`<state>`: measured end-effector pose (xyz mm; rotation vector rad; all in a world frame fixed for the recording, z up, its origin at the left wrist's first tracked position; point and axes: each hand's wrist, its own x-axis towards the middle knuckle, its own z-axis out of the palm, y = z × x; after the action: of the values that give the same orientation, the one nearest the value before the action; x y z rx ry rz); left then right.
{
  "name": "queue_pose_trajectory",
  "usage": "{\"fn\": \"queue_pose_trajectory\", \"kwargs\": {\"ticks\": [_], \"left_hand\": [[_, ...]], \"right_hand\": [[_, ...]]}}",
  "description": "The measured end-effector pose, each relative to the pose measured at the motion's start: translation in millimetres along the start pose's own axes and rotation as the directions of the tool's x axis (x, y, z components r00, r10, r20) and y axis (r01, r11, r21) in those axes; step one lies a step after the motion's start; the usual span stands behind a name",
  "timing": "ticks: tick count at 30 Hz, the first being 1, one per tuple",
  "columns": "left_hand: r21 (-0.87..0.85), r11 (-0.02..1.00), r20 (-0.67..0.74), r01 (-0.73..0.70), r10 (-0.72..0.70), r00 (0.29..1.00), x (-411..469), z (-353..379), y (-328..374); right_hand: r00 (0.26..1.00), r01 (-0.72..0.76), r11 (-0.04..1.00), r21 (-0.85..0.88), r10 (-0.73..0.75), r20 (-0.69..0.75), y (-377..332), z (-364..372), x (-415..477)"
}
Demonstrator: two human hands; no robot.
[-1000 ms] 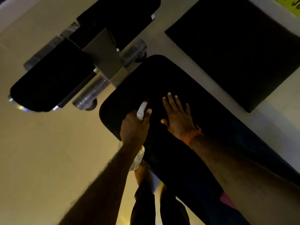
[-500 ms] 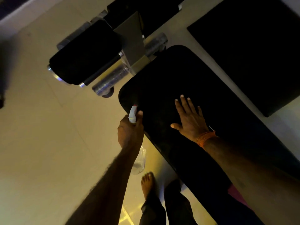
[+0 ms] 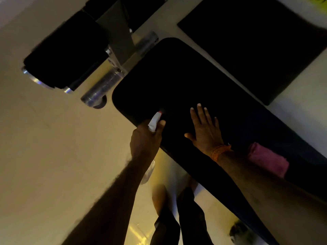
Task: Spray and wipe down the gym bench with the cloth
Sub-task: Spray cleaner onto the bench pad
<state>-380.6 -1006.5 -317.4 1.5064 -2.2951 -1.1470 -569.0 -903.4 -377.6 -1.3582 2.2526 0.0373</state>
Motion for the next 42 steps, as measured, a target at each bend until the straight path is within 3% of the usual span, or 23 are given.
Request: {"fn": "queue_pose_trajectory", "kwargs": {"ticks": [4,8,11,14,16,18,21,27,32,35,38,42], "left_hand": [[-0.123,0.991,0.119,-0.048,0.062,0.991,4.5,23.3,24.5],[0.019,0.988,0.073,-0.156,0.155,0.985,14.0,50.1,52.8],[-0.014,0.976,0.118,-0.217,0.218,0.969,17.9,68.8,68.6],[0.065,0.978,0.104,-0.200,0.193,0.976,21.1,84.0,77.2],[0.012,0.983,0.108,-0.181,0.178,0.978,19.1,90.6,82.4],[-0.051,0.978,0.149,-0.201,0.207,0.967,16.5,94.9,88.1],[0.042,0.965,0.152,-0.257,0.248,0.957,17.2,105.5,91.7],[0.128,0.962,0.138,-0.241,0.223,0.965,-9.9,108.6,70.1],[-0.024,0.963,0.151,-0.270,0.270,0.951,-25.4,98.6,55.4],[0.050,0.959,0.104,-0.278,0.272,0.957,-44.7,82.4,36.0],[0.004,0.979,0.118,-0.204,0.203,0.972,-61.8,69.5,20.2],[0.123,0.976,0.071,-0.178,0.170,0.983,-89.8,55.1,2.1]], "right_hand": [[0.992,-0.128,0.991,0.050,0.128,-0.007,28.8,0.5,-26.2],[0.978,-0.209,0.972,0.109,0.209,0.011,51.3,5.1,-46.3],[0.964,-0.264,0.948,0.179,0.266,0.014,58.2,10.8,-58.6],[0.956,-0.288,0.932,0.222,0.293,0.011,61.9,17.2,-70.1],[0.954,-0.292,0.928,0.233,0.299,0.008,62.7,22.4,-77.6],[0.956,-0.289,0.926,0.242,0.294,0.013,64.8,27.6,-82.9],[0.958,-0.283,0.931,0.233,0.285,0.025,70.4,30.2,-82.5],[0.966,-0.258,0.938,0.232,0.254,0.046,58.4,41.9,-89.4],[0.953,-0.286,0.928,0.238,0.302,-0.033,65.9,27.7,-86.3],[0.974,-0.191,0.958,0.216,0.212,-0.077,52.5,34.0,-101.1],[0.994,-0.097,0.985,0.143,0.104,-0.042,46.1,42.9,-114.0],[0.998,-0.068,0.997,0.040,0.068,-0.006,46.0,53.4,-129.2]]}}
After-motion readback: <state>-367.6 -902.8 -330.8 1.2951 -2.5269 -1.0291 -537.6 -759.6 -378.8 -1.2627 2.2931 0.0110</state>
